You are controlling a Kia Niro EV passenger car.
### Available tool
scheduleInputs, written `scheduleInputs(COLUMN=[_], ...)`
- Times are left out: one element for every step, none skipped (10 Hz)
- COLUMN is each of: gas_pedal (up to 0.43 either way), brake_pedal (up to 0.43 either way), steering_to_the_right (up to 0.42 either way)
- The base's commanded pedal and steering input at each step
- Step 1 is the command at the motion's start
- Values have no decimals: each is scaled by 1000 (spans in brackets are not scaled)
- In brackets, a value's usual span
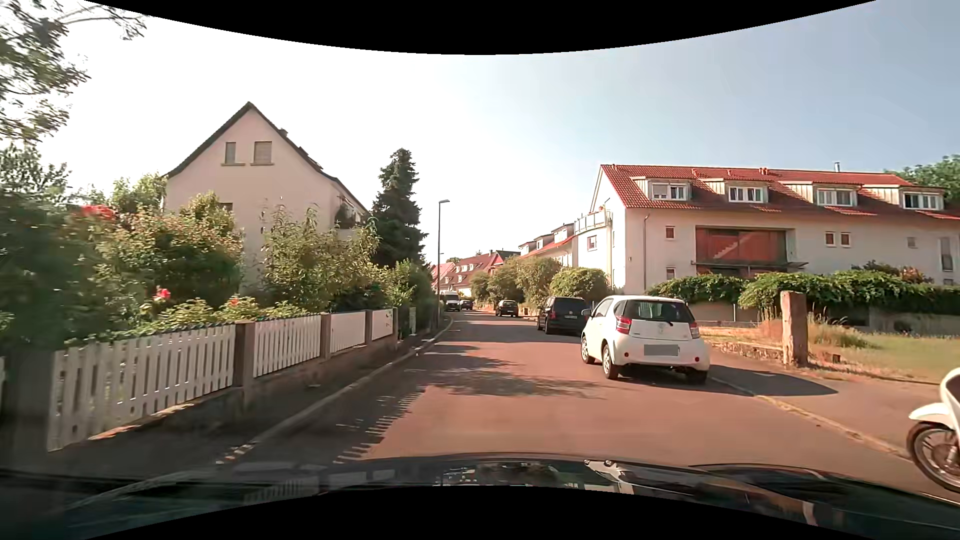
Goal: Follow the waypoints while adhering to traffic rules and regulations
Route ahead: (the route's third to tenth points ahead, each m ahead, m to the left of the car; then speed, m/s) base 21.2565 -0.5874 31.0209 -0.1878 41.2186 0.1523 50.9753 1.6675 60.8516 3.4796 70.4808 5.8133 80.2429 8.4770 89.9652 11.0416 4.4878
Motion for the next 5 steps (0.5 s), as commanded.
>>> scheduleInputs(gas_pedal=[138,138,138,138,138], brake_pedal=[0,0,0,0,0], steering_to_the_right=[7,3,3,-1,0])
